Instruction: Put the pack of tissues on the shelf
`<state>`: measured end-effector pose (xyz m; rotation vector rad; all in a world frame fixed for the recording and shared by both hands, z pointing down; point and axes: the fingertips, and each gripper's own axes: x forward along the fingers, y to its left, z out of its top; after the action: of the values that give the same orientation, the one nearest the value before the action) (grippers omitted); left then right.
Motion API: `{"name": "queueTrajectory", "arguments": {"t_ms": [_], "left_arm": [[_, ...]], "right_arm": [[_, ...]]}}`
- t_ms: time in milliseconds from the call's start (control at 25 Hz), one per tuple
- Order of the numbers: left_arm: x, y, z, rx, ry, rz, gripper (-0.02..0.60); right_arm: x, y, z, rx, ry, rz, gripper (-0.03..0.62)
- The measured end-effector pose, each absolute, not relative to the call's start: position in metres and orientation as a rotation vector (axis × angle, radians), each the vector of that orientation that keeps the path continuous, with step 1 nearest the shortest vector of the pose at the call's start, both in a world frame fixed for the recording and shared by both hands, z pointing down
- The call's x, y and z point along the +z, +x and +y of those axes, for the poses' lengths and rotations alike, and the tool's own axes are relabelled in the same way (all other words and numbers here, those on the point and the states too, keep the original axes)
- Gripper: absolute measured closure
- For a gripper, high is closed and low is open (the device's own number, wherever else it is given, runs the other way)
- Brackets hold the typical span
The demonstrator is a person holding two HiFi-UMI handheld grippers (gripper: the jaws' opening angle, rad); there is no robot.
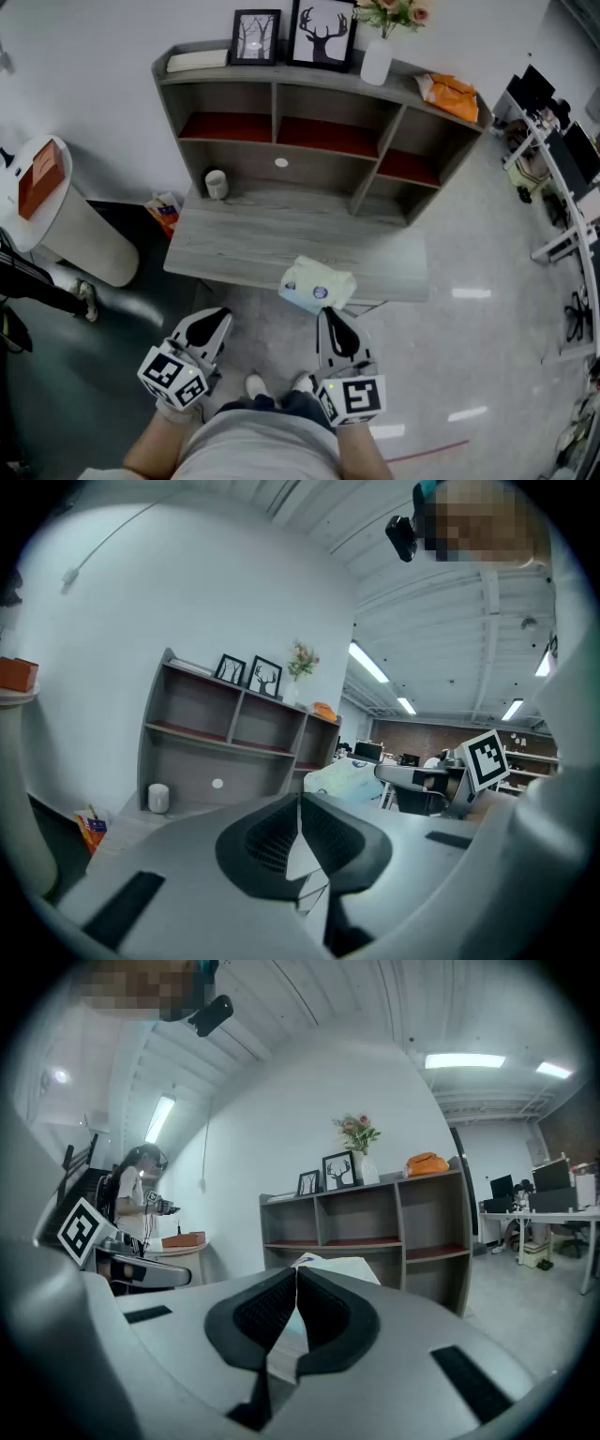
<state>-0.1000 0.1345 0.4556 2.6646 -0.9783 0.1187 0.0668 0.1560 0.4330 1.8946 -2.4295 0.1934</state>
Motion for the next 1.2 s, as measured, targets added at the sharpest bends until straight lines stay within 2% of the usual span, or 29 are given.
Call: {"name": "queueTrajectory", "arguments": {"t_ms": [320,800,1200], "left_arm": [[0.454,-0.070,0.130,0.143,2.676,-0.989,0.557],[0.456,0.002,0.141,0.152,2.656,-1.059,0.557],[0.470,0.023,0.128,0.180,2.641,-1.056,0.555]], "right_arm": [[0.431,0.086,0.152,0.211,1.875,-2.473,0.572],[0.433,0.158,0.157,0.243,1.854,-2.564,0.572],[0.451,0.184,0.146,0.264,1.843,-2.533,0.572]]}}
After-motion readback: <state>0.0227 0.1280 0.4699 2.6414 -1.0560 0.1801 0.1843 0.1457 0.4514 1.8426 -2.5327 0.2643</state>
